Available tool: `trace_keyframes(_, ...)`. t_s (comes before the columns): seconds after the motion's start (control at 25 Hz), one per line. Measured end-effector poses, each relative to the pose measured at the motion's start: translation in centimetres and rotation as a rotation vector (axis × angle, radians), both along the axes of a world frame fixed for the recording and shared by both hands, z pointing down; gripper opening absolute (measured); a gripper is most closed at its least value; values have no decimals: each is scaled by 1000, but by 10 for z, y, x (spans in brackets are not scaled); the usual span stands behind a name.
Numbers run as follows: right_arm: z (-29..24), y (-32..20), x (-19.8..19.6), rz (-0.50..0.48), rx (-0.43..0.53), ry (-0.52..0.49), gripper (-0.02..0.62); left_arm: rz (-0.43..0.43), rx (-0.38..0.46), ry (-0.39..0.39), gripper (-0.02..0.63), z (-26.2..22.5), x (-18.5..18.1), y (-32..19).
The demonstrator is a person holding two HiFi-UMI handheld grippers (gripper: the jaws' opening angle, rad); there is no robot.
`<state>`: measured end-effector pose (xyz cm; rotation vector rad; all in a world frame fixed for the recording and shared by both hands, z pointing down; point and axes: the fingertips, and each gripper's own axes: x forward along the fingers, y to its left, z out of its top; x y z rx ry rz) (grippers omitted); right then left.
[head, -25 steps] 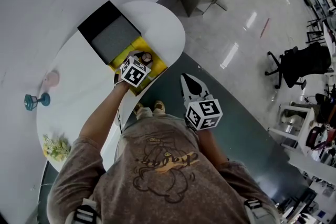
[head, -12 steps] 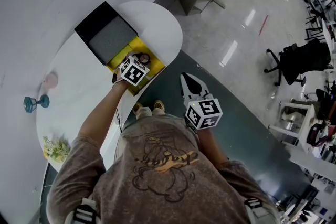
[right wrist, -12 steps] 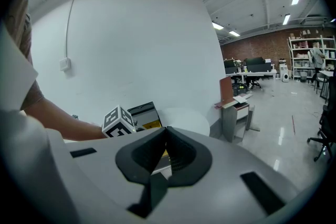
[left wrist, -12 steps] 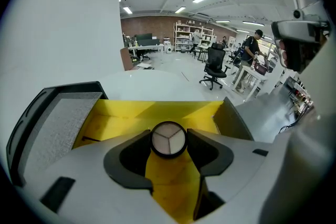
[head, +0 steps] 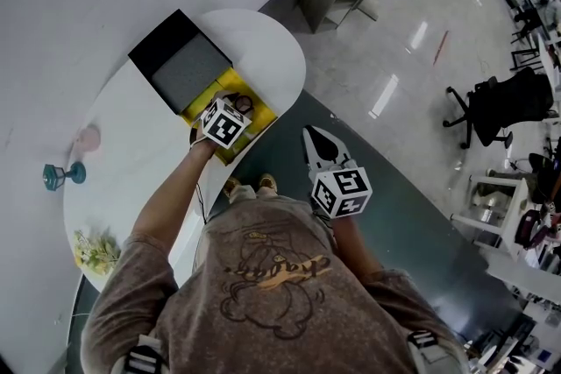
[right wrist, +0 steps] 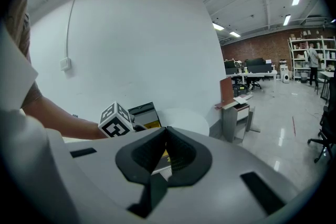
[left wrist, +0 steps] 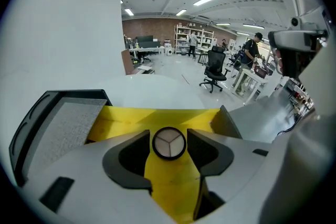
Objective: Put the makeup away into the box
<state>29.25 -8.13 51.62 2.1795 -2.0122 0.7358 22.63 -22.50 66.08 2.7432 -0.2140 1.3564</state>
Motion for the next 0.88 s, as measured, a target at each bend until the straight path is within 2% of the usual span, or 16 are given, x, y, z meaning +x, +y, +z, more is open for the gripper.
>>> trace_keyframes(0.16, -4, -4, 4, -10, 10, 3, 3, -52, 5, 61, 235, -29, -4, -10)
trace_keyframes(0.4, -11, -25, -3, -60, 30, 22, 3, -125, 1, 198, 235, -85, -17, -22)
trace_keyframes(0.88, -35, -56, -29, -189, 69, 61, 2, -293, 38, 394, 235, -174, -84, -24)
